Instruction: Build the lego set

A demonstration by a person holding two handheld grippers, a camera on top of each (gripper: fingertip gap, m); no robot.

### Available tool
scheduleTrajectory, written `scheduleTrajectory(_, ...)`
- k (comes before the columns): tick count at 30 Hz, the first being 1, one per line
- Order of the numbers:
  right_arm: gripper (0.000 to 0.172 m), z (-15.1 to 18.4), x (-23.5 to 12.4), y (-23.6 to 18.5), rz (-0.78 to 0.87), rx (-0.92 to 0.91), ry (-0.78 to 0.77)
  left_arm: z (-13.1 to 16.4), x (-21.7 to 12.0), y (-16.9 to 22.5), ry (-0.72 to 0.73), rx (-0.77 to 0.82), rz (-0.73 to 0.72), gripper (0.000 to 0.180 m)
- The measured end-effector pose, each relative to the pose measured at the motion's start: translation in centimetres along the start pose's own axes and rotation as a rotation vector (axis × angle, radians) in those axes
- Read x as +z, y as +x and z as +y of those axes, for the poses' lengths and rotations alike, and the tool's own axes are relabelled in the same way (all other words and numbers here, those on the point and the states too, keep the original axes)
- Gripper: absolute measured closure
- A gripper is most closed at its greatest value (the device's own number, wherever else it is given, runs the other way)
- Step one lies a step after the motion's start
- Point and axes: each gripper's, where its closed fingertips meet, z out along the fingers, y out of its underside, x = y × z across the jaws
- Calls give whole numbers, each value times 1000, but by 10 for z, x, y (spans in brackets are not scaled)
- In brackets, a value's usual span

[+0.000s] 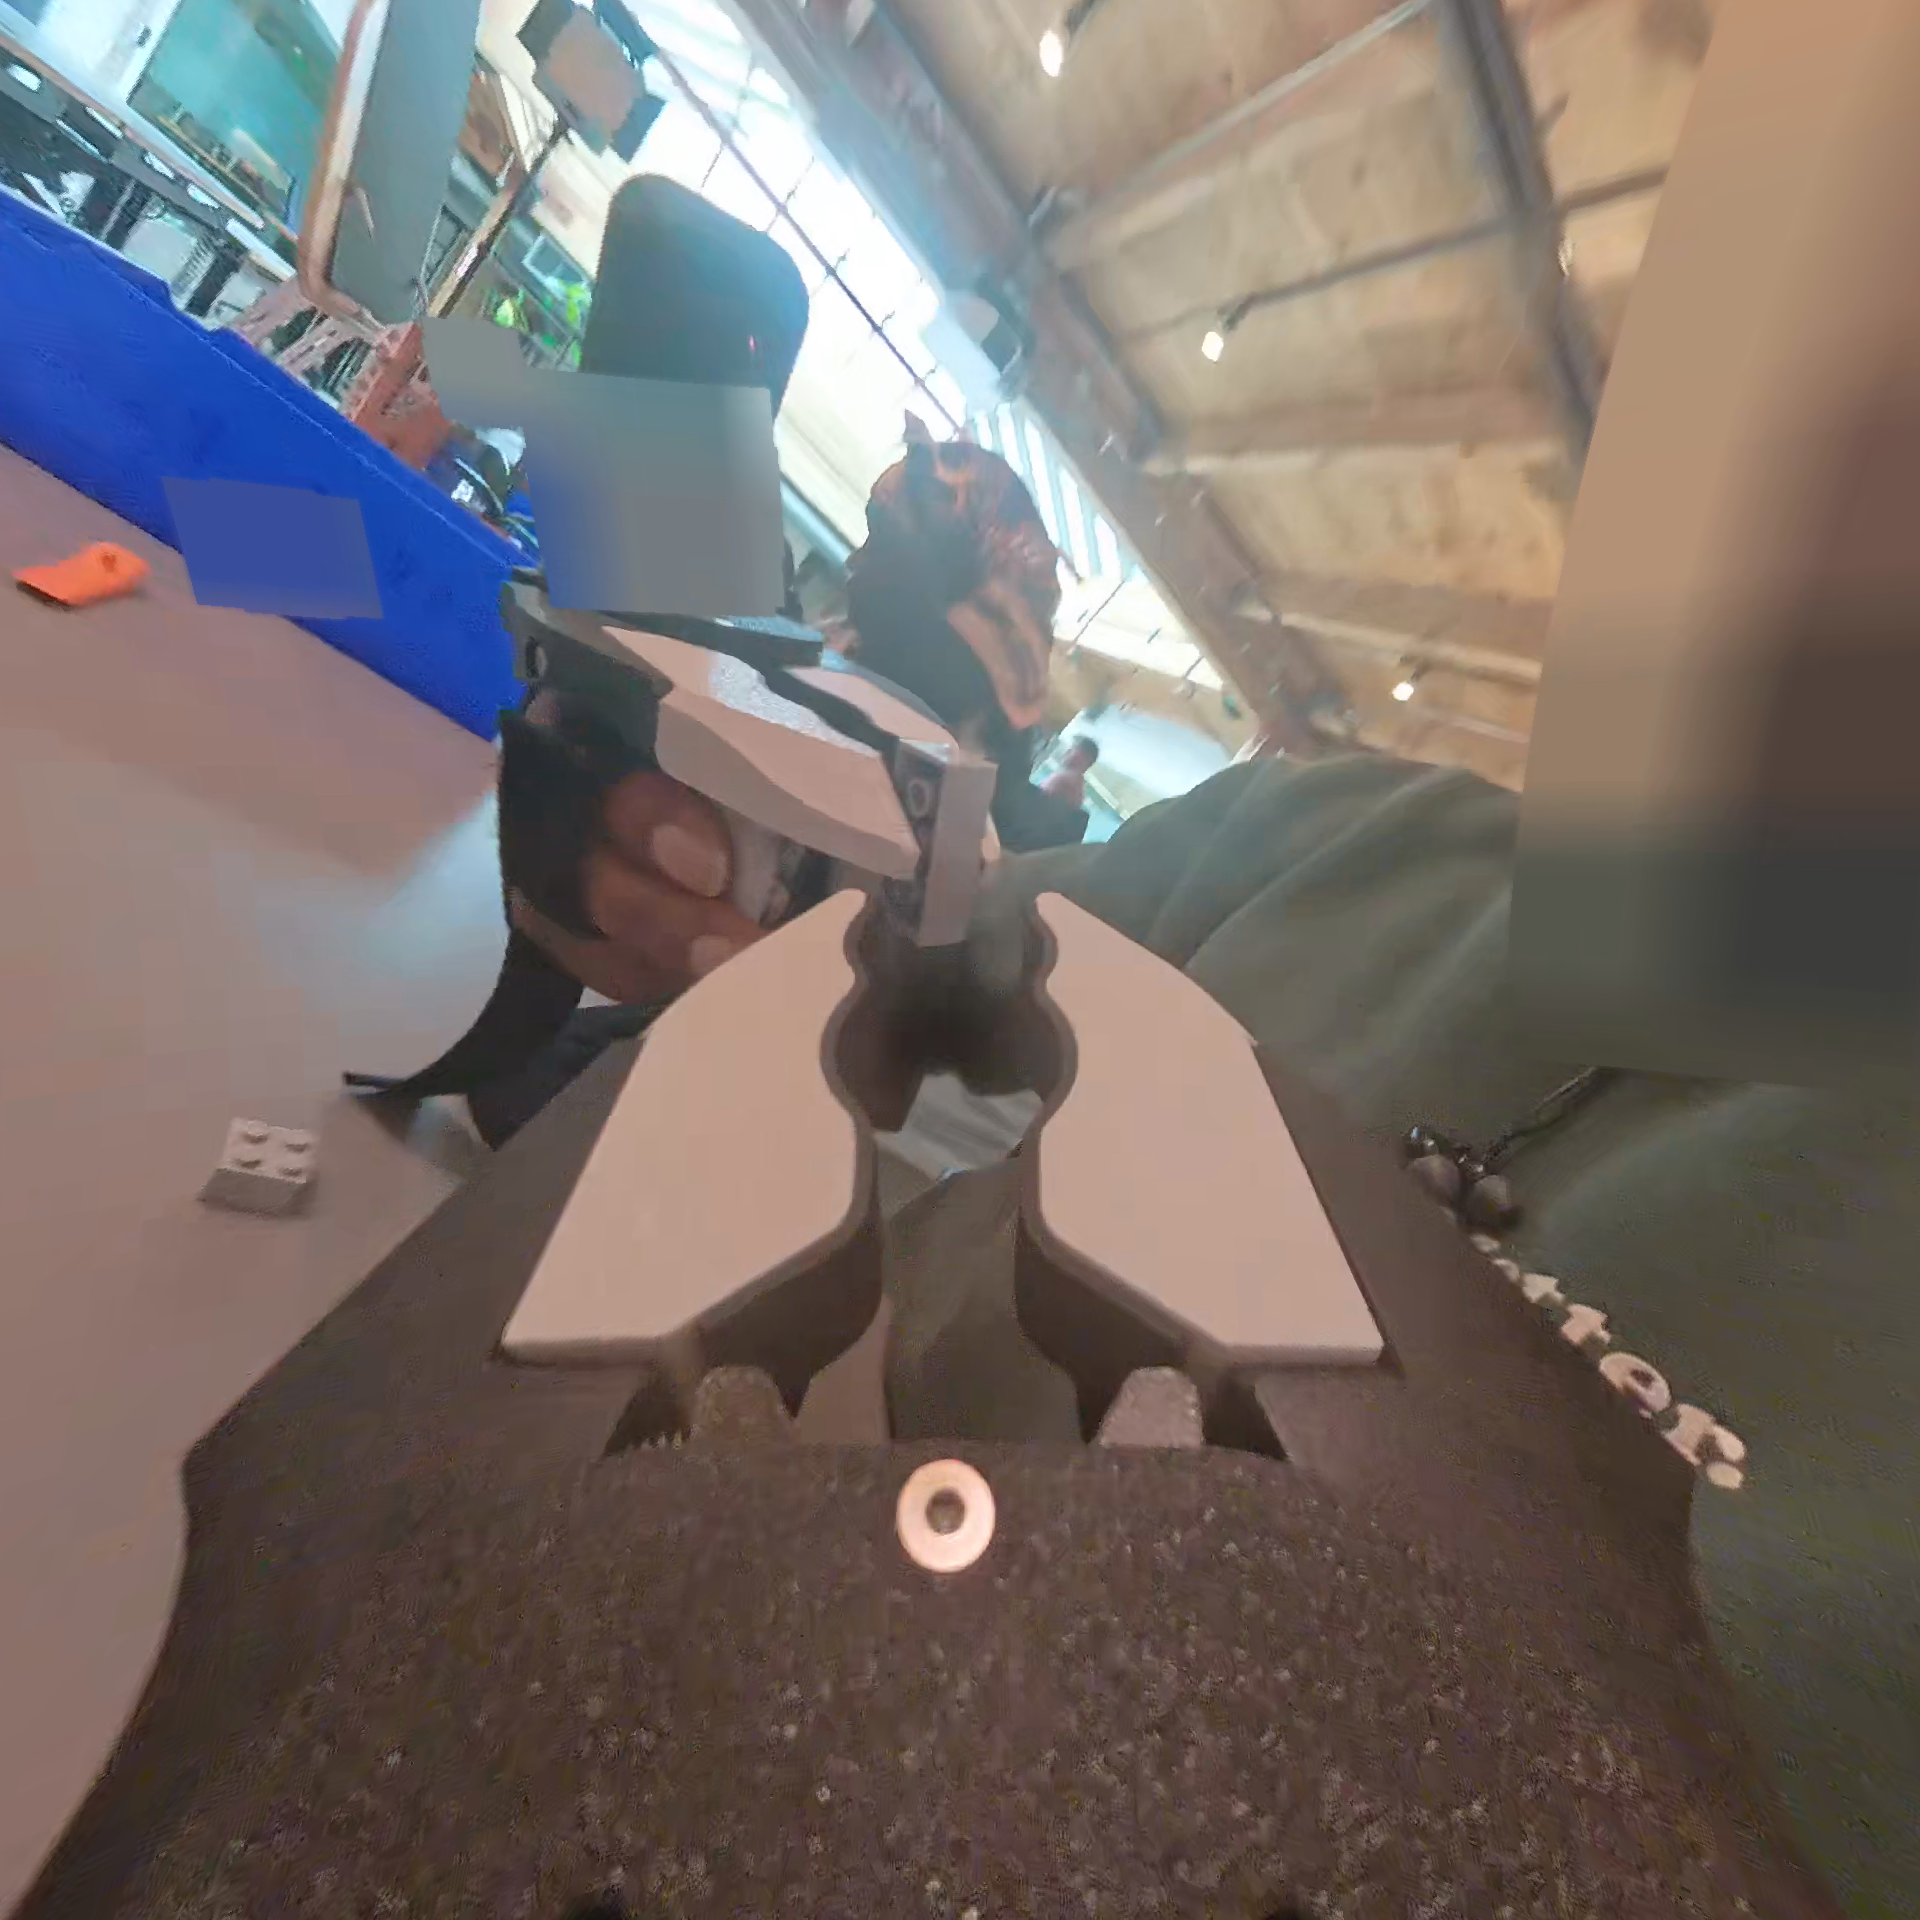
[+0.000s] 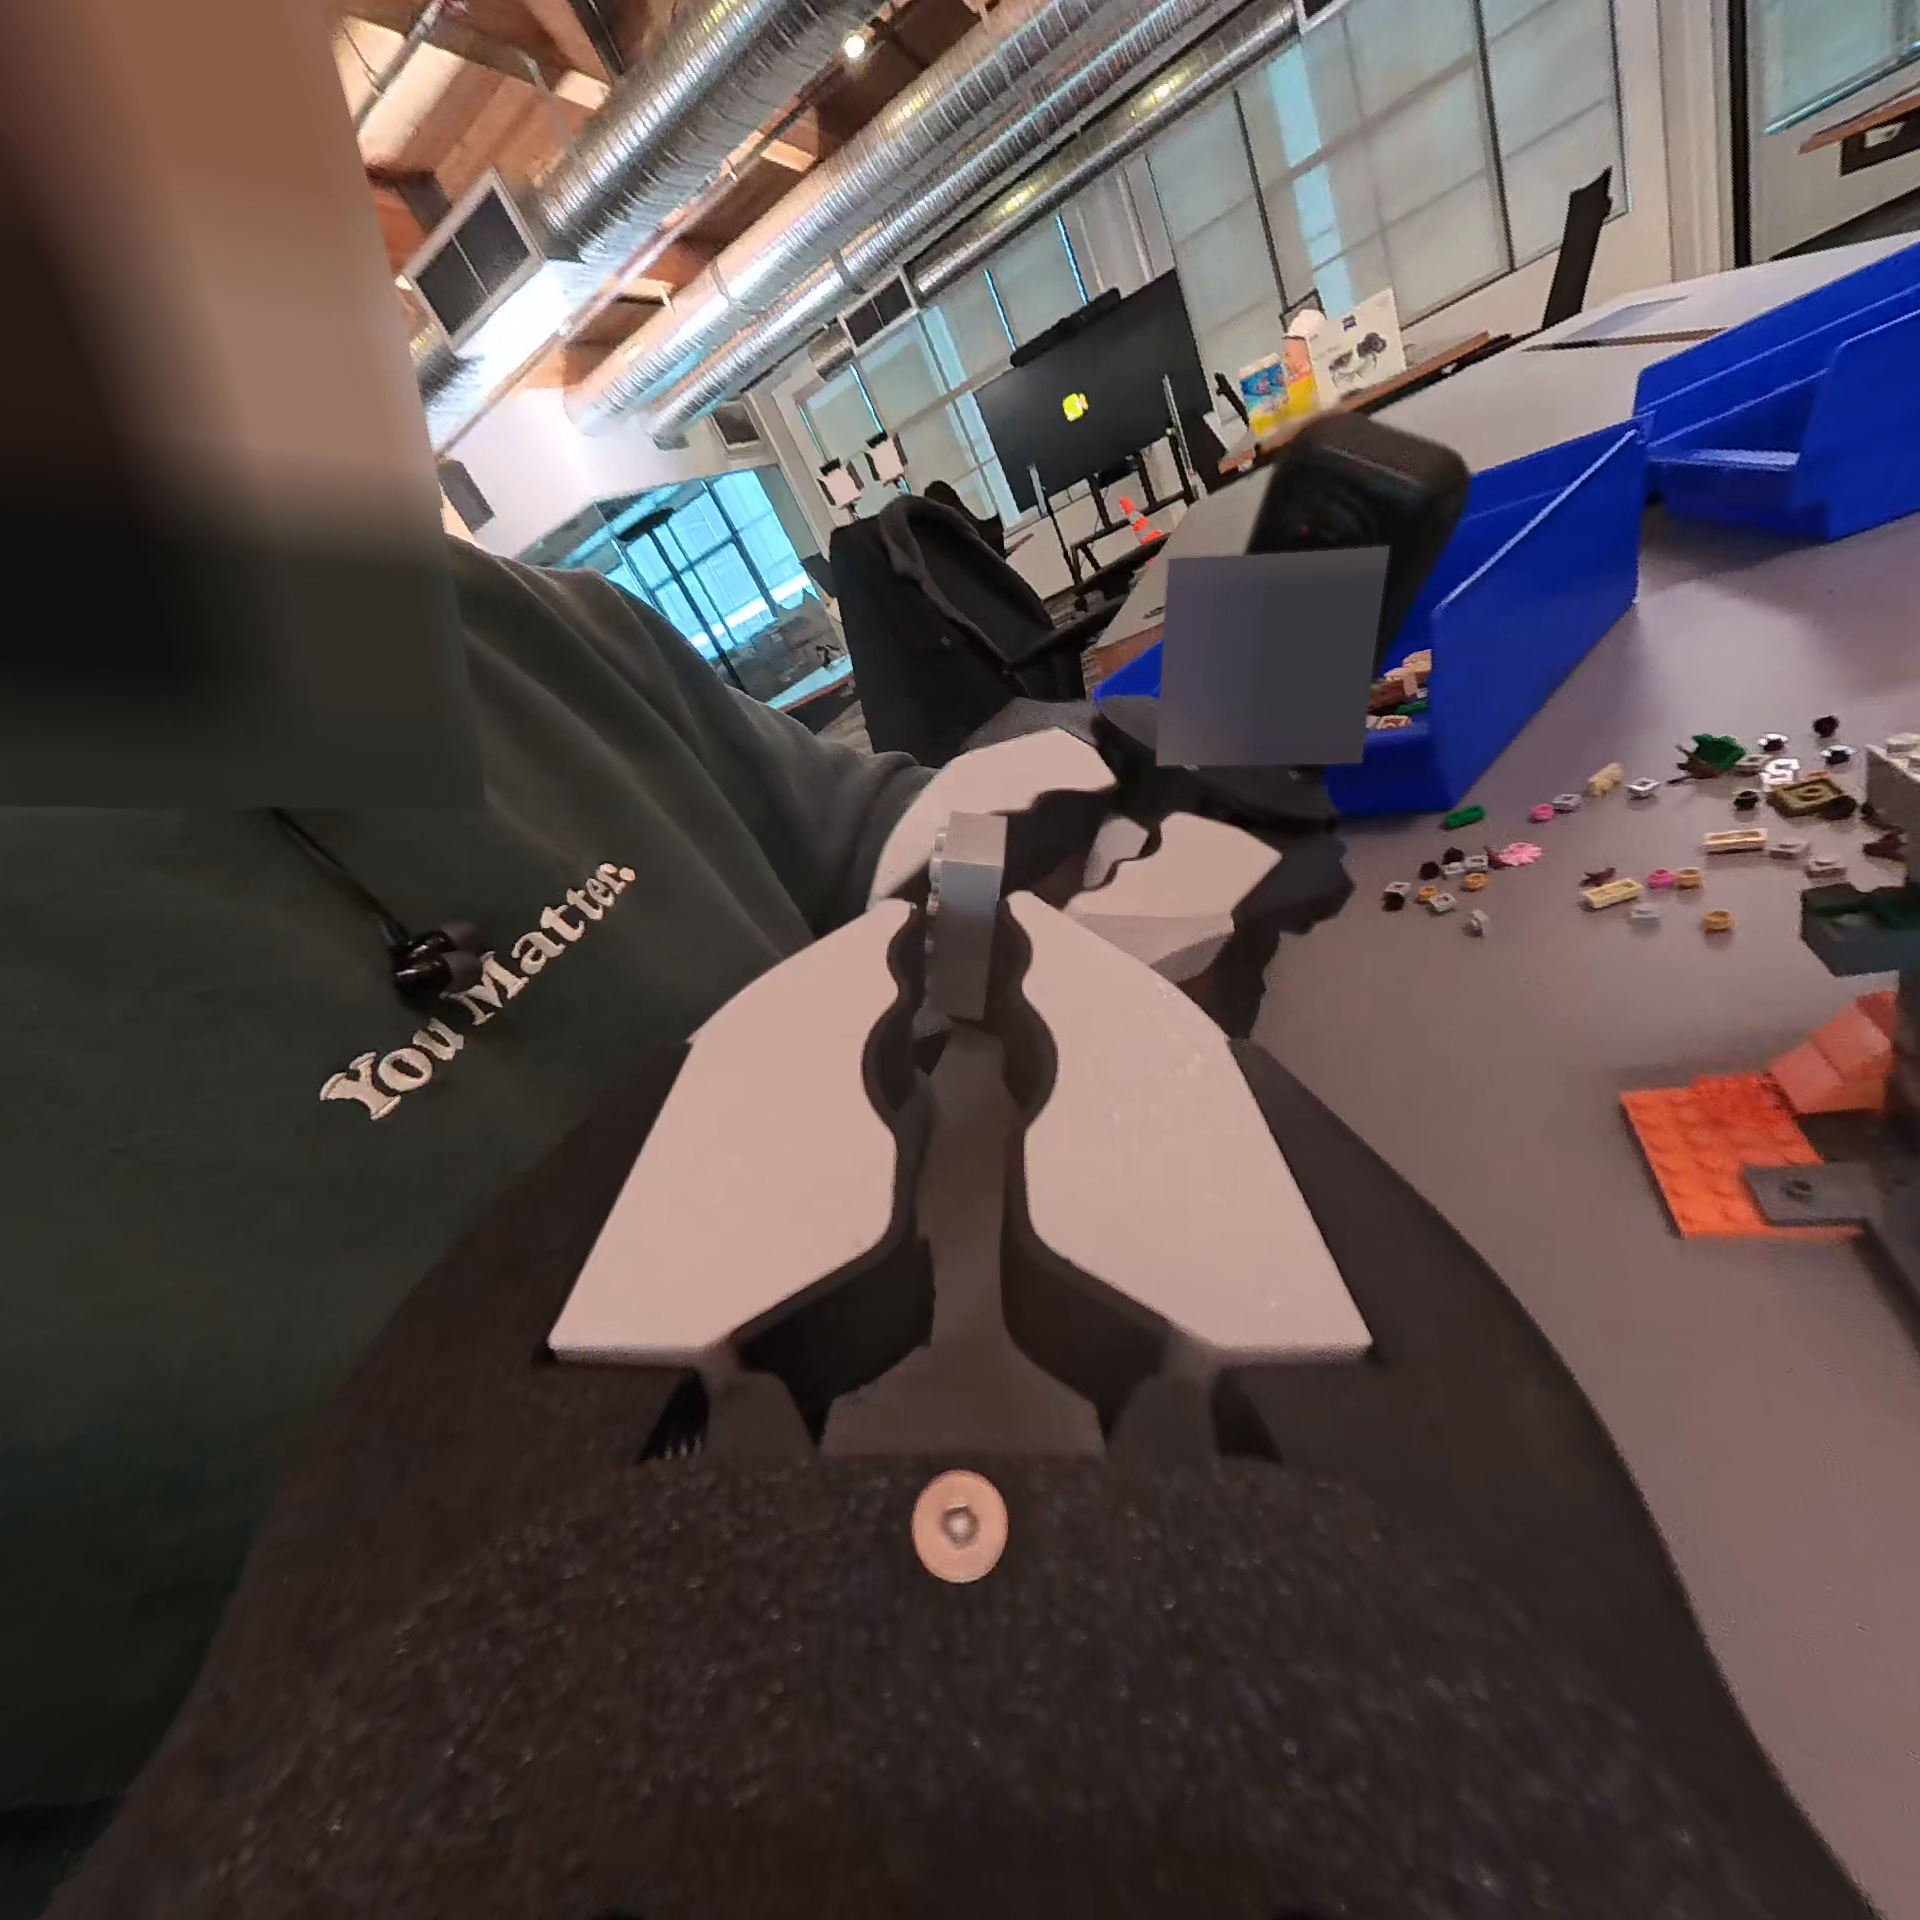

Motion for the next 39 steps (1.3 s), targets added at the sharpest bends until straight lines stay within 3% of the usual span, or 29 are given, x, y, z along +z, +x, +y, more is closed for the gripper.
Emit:
scheduleTrajectory(12,160,-8,6,-8,-92,-18,111,1,5,7,60,-133,133,162)
scheduleTrajectory(18,157,-6,1,11,36,-69,45,-4,-3,-9,109,-169,55,163)
scheduleTrajectory(22,142,-11,-13,30,257,-245,-46,-7,-14,-28,145,-216,-38,163)
scheduleTrajectory(26,123,-5,-19,39,521,-625,-289,-8,-18,-39,159,-266,-86,163)
scheduleTrajectory(29,114,4,-10,43,617,-807,-397,-4,-17,-43,144,-294,-110,163)
scheduleTrajectory(32,118,13,-6,52,686,-957,-484,-2,-15,-43,135,-299,-118,164)
scheduleTrajectory(34,134,11,-7,56,726,-1004,-482,1,-15,-43,124,-294,-133,163)
scheduleTrajectory(39,137,10,2,42,549,-821,-346,-2,-11,-28,123,-254,-31,159)
